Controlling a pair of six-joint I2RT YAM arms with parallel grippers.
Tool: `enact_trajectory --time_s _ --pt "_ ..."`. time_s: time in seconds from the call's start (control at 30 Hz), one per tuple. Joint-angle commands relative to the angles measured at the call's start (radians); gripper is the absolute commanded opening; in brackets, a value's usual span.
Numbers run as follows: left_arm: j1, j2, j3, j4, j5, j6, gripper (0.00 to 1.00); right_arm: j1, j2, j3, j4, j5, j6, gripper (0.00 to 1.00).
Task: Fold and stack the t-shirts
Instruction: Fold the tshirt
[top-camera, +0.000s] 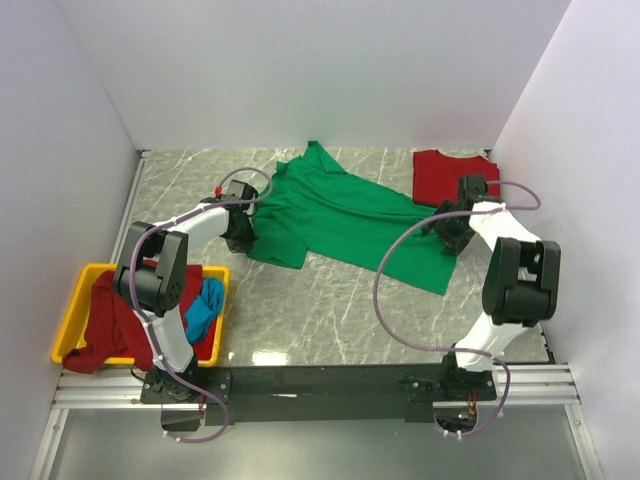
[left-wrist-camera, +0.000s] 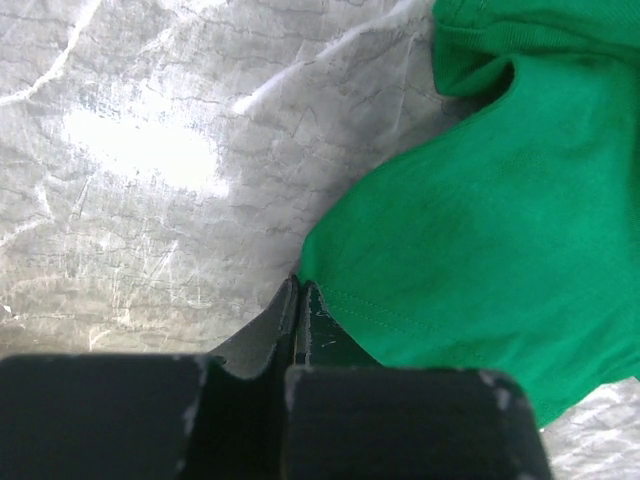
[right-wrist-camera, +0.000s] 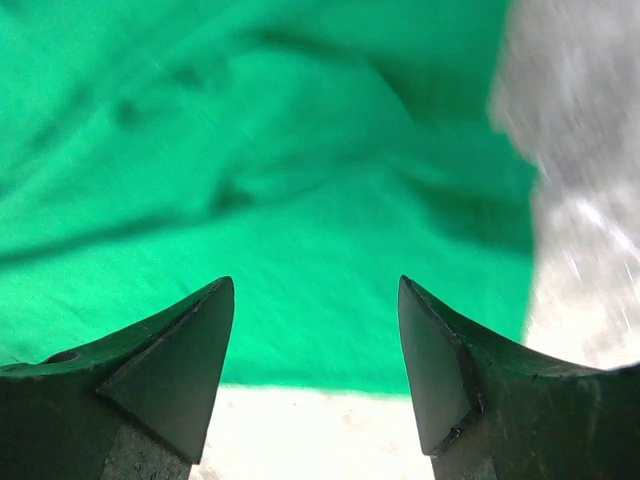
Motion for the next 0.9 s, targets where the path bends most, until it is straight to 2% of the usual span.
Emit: enact_trajectory --time_s 0.0,0.33,0.4,0.53,0.87 --pt "0.017 -0.017 -0.006 0.013 0.058 0.013 0.01 -0.013 -0.101 -0.084 -0.028 0.043 0.0 0.73" --pt "0.037 -0.043 0.005 0.004 0.107 0.039 0.01 -0.088 -0.262 -0.29 -0.066 0.14 0.038 0.71" --pt "0.038 -0.048 0.0 0.007 0.121 0.041 0.01 -0.103 -0.278 -0.338 -0.053 0.126 0.041 0.69" --pt "0.04 -0.061 -0.006 -0.005 0.13 0.043 0.01 -0.112 -0.285 -0.397 -0.014 0.112 0.052 0.57" --pt "0.041 -0.091 -0.009 -0.011 0.133 0.058 0.01 -0.112 -0.282 -0.44 0.06 0.08 0.074 0.48"
